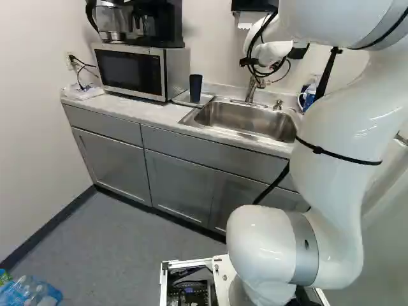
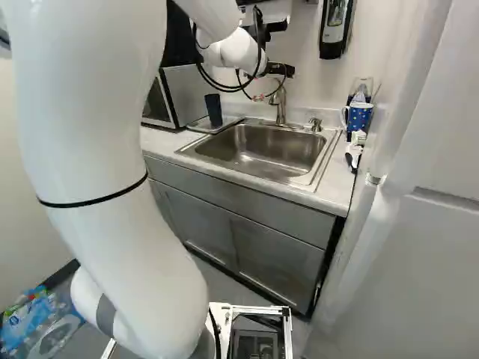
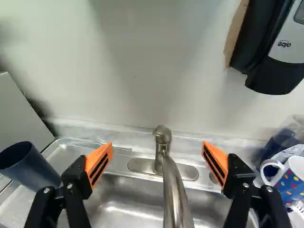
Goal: Rinse the cup and place it in the tray
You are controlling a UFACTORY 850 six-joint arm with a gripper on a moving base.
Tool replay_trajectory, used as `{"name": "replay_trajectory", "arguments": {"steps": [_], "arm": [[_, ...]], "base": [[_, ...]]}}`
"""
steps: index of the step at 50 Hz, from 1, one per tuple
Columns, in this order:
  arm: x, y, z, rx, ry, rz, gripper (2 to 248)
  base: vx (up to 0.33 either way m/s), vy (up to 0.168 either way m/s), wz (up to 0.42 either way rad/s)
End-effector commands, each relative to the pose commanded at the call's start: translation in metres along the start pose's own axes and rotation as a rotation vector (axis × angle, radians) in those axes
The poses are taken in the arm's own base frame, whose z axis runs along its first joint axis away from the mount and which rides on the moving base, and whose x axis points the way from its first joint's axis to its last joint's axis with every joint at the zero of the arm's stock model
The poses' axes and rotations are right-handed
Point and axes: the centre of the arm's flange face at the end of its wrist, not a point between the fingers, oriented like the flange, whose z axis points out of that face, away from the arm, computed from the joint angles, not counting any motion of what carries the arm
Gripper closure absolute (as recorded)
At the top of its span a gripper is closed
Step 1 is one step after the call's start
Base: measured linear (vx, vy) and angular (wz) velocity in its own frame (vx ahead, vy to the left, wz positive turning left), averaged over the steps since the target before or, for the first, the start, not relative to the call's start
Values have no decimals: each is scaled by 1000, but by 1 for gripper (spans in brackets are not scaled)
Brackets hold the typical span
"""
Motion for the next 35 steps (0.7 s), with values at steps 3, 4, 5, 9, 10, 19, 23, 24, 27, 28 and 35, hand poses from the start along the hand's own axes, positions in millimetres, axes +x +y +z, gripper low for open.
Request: {"name": "replay_trajectory", "arguments": {"steps": [3,4,5,9,10,19,23,24,27,28,35], "arm": [[-2,2,-6,-2,-9,1,3],[-3,2,-7,-3,-13,1,3],[-4,3,-9,-4,-17,1,3],[-8,5,-17,-6,-44,3,3],[-9,6,-19,-6,-52,3,3],[-21,11,-36,-8,-140,7,3],[-27,13,-44,-8,-182,9,3],[-29,13,-46,-8,-192,9,3],[-33,14,-52,-7,-224,11,3],[-34,14,-54,-7,-234,11,3],[-45,17,-69,-7,-307,15,3]], "base": [[0,0,0],[0,0,0],[0,0,0],[0,0,0],[0,0,0],[0,0,0],[0,0,0],[0,0,0],[0,0,0],[0,0,0],[0,0,0]]}}
